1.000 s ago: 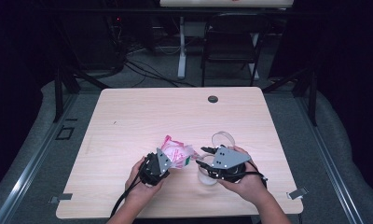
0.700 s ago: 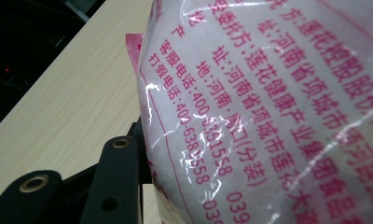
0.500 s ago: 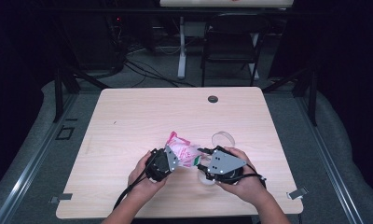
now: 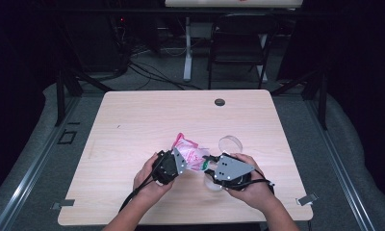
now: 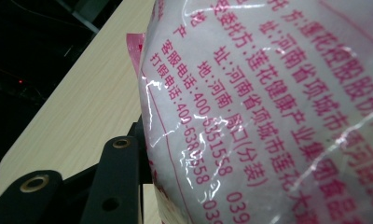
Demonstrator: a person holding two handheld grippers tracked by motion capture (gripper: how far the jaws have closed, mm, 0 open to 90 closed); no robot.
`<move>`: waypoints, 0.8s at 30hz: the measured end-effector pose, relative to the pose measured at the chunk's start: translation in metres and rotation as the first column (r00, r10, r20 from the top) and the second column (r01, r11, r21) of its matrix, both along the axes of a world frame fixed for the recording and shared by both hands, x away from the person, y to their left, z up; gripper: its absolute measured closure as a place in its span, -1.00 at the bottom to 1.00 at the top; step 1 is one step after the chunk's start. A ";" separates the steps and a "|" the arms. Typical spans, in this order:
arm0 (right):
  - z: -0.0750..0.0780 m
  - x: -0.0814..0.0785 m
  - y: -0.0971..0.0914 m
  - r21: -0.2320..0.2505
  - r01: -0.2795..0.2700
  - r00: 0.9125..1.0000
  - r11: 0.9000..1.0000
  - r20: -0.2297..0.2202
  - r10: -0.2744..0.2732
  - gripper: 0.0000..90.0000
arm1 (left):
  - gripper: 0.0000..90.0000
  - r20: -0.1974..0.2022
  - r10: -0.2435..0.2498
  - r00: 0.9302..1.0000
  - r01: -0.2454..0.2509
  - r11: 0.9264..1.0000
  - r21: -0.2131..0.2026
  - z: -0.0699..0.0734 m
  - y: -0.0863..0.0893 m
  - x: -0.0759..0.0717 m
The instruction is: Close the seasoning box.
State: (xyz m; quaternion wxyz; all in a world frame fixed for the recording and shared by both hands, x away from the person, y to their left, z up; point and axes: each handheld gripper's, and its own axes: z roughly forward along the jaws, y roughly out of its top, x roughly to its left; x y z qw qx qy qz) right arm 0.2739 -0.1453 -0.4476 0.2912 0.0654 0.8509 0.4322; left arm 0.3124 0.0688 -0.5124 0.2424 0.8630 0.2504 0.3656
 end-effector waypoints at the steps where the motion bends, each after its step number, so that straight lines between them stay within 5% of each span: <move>1: 0.000 0.000 0.000 0.001 0.005 1.000 1.000 -0.002 -0.005 0.56 | 0.28 -0.002 0.003 1.000 -0.003 1.000 0.001 0.000 0.000 0.000; 12: -0.001 0.000 -0.005 0.010 0.007 0.998 1.000 -0.057 -0.006 0.93 | 0.28 0.026 0.006 1.000 -0.006 1.000 0.007 0.005 -0.001 0.003; 24: -0.001 0.000 -0.008 0.041 0.023 0.996 0.999 -0.087 -0.019 1.00 | 0.28 0.063 -0.004 0.998 0.003 1.000 0.019 0.007 -0.003 0.003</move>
